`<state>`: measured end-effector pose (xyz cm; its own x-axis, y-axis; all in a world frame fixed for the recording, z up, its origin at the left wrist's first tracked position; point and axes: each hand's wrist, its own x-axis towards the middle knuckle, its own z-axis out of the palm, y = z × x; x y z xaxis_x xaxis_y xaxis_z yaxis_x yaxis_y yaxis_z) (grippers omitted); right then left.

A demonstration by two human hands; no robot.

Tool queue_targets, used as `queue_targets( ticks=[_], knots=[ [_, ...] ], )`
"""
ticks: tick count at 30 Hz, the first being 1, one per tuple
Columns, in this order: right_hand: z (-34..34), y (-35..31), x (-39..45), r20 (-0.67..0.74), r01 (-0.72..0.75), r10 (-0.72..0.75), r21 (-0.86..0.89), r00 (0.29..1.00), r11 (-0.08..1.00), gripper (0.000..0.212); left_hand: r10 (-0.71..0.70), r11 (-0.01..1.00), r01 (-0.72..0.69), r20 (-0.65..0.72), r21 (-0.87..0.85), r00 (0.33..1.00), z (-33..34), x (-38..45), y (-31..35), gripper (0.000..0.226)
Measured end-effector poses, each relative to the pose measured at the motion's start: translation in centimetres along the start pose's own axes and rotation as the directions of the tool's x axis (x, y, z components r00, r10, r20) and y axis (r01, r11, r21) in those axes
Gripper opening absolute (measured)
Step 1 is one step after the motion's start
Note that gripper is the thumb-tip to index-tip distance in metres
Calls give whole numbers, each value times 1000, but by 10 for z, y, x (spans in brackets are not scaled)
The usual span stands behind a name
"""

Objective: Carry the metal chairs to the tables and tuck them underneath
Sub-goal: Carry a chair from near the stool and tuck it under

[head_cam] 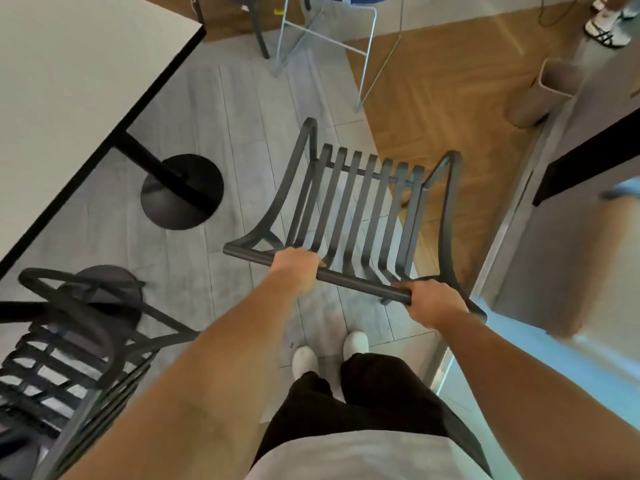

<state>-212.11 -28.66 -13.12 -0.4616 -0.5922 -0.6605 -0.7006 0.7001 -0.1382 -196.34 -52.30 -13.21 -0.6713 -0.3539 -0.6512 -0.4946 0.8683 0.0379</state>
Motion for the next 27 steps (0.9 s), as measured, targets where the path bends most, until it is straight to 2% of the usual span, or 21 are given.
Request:
queue_targets(
  ticks=[7,12,15,23,27],
  knots=[
    [-3,9,1,10,112,-112,-160,994,981,48,-91,991,94,28,-90,995,25,-33,14,48],
    [-17,14,9,43,227,-223,-206,974,952,45,-221,960,225,42,-168,974,29,-46,27,37],
    [-30,22,16,106,321,-303,-270,947,908,44,-317,919,319,48,-232,947,30,-58,49,30],
    [-50,34,28,201,474,-431,-458,879,752,50,-452,784,474,154,-401,879,61,-88,103,50],
    [-59,30,36,242,525,-473,-517,847,676,50,-502,707,534,202,-463,841,73,-99,128,51]
  ],
)
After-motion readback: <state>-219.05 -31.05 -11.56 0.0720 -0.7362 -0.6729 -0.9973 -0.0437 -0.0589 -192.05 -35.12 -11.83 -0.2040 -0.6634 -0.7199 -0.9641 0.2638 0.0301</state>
